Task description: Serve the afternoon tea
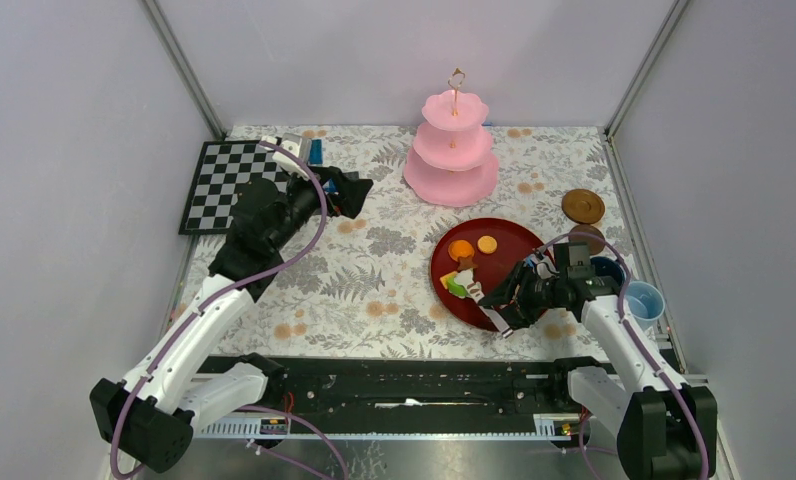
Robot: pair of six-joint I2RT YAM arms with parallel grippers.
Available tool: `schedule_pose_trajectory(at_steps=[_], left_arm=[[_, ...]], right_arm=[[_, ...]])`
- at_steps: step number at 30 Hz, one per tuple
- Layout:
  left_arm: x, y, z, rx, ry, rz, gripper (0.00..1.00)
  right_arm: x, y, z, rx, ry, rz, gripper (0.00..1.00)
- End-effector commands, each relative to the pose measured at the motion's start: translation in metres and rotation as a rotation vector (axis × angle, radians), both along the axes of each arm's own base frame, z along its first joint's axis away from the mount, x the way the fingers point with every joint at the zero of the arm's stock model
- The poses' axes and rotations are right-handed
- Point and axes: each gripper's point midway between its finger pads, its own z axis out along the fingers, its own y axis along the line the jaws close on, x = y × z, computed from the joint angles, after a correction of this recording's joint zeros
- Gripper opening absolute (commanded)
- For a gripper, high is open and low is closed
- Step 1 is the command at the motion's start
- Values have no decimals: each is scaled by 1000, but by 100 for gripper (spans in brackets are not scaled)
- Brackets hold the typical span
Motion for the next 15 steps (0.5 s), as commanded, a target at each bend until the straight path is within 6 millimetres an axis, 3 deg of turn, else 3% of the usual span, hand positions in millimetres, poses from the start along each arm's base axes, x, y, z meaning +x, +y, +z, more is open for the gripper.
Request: schedule_pose_trajectory(at_steps=[1,10,15], left_arm=[[-1,-5,32,-44,-75,-23,99],[-3,-6,33,-49,-76,-31,99],[-4,-6,34,-52,-79,-34,99]], right_arm=[[2,-1,12,-7,-44,3,36],[6,-14,34,-119,-114,15,23],[15,-26,50,-220,-175,37,21]])
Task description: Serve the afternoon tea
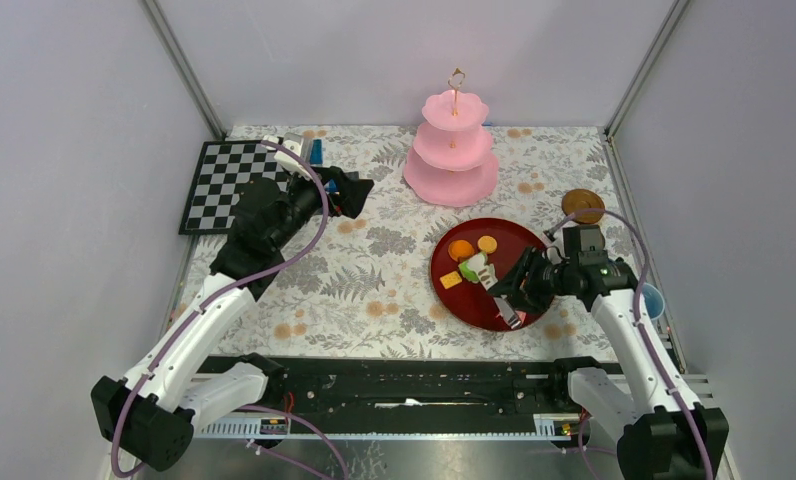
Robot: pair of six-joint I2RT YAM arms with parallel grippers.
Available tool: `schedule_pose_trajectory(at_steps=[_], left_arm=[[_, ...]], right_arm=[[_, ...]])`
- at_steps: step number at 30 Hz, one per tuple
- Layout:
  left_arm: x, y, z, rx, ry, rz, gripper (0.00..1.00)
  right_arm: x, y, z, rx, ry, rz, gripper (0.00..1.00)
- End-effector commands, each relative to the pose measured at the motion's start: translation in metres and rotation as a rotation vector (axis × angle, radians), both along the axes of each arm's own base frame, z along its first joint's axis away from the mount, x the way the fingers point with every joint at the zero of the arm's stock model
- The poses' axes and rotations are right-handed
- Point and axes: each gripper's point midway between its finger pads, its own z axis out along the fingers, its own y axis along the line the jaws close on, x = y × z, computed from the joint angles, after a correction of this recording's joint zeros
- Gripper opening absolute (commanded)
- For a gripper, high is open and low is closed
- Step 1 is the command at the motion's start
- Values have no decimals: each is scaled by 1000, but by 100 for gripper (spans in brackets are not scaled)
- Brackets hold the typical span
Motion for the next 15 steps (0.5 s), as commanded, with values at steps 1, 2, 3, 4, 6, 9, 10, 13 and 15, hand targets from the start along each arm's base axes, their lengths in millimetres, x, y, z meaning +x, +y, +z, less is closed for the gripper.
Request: schedule_pose_trajectory(at_steps=[1,2,3,4,6,9,10,13,15], left_arm=[[-5,-4,39,-55,-90,-31,99],[-6,-5,39,-56,-89,-32,99],[-6,-5,39,-58,-91,-34,99],[-7,-5,40,-59,-92,-35,99],[-7,-5,40,-60,-92,-34,99],[-9,-4,44,-65,-101,-34,99],[-10,-3,45,-65,-104,-32,99],[-11,-1,47,-67,-113,-24,99],[-12,1,49,-68,-121,-17,99]], right_arm=[[13,-17,23,-139,-94,29,20],[18,-23,26,-181,-114,30,20],[24,-28,29,-227,-137,32,20],[31,-35,32,-285,-158,29,20],[45,-44,37,-375,-204,31,18],[69,-45,41,-526,-267,65,17],[76,-44,41,-576,-283,81,17],[98,-42,37,-750,-313,121,17],[109,-43,39,-873,-344,148,17]])
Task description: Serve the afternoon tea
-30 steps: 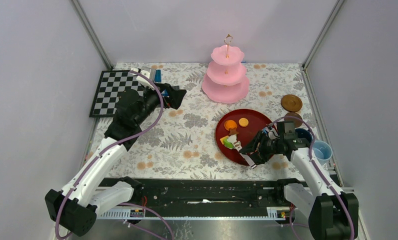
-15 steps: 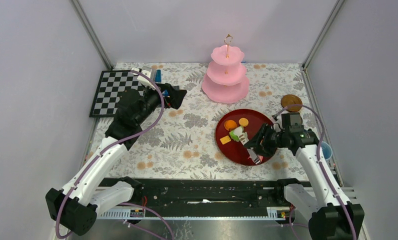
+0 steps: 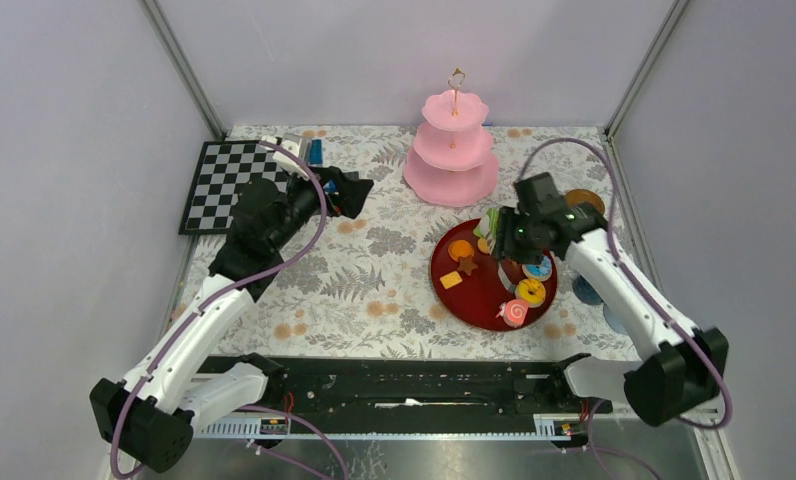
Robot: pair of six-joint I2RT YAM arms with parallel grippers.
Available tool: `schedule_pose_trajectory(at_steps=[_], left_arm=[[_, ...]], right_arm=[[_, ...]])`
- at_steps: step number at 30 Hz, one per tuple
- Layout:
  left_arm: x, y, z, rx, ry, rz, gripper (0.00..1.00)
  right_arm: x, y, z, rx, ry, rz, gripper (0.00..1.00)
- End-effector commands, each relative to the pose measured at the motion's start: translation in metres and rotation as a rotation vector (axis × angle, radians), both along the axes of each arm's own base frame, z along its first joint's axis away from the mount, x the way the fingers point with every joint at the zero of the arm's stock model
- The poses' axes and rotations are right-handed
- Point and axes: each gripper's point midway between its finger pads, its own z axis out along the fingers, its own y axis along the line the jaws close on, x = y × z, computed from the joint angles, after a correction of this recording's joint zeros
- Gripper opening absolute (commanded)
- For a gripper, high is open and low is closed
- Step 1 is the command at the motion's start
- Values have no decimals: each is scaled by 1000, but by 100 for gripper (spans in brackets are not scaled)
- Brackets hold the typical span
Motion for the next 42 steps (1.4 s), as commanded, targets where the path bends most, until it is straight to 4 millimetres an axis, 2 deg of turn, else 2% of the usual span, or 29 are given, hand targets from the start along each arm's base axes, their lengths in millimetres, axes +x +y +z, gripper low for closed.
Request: schedule_pose_trajectory(at_steps=[1,5,8,15,19,25,30,38,42], left_arm=[[-11,3,48,-58,-127,-7,99],[-12,11,54,-57,-147,27,99],[-12,27,58,-60,-164,111,99],[-5,103,59,-105,-143,507,99],[-8,123,59,-129,-146,595,99],[-5,126,59,-133,-138,596,99],[-3,123,58,-133,-131,583,99],[-2,120,57,-130,-126,568,99],[-1,119,57,-129,-125,566,99]], right_arm=[[39,-19,13,-354,-150,17,17],[59,-2,19,-548,-203,104,17],[76,5,22,-733,-243,149,17],[107,41,17,-982,-289,269,15],[119,69,10,-1059,-310,343,15],[139,103,-7,-1149,-325,410,15],[156,121,-17,-1208,-331,442,15],[180,138,-32,-1289,-336,462,18],[192,140,-38,-1318,-334,458,20]])
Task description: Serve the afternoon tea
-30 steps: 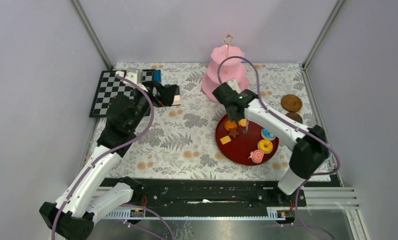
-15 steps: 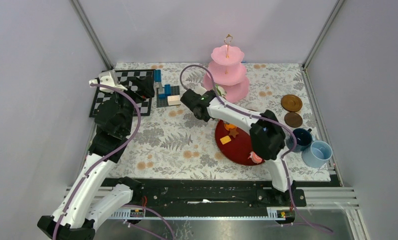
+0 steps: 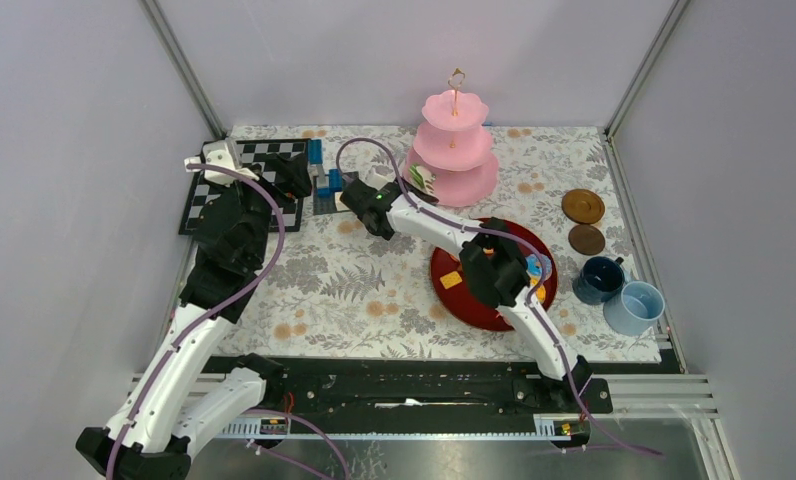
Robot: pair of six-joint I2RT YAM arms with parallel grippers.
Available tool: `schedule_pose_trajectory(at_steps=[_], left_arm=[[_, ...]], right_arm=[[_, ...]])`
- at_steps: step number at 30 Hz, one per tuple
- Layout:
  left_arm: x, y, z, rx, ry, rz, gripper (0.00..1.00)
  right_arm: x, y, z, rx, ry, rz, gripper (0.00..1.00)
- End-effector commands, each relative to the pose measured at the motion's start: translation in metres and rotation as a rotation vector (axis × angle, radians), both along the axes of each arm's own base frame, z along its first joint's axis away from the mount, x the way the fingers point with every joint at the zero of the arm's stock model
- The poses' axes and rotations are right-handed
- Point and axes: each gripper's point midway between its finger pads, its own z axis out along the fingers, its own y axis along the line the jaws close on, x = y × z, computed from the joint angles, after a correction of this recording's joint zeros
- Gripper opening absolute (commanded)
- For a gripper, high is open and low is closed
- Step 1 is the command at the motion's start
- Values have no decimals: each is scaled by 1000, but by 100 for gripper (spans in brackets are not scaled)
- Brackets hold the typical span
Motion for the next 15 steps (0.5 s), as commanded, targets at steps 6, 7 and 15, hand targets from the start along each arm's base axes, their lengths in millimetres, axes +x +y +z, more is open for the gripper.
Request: schedule_pose_trajectory(at_steps=[6,7,15], left_arm=[[1,-2,11,-20,-32,-14,99],[1,-3,11,-20,-32,-17,99],[2,-5,10,-22,-28,-26,99]], right_arm=[[36,-14,7,-67,-67,-54,20],[38,-17,6,-68,-67,-62,20],[53,-24,-7,-66,-53,-83,23]])
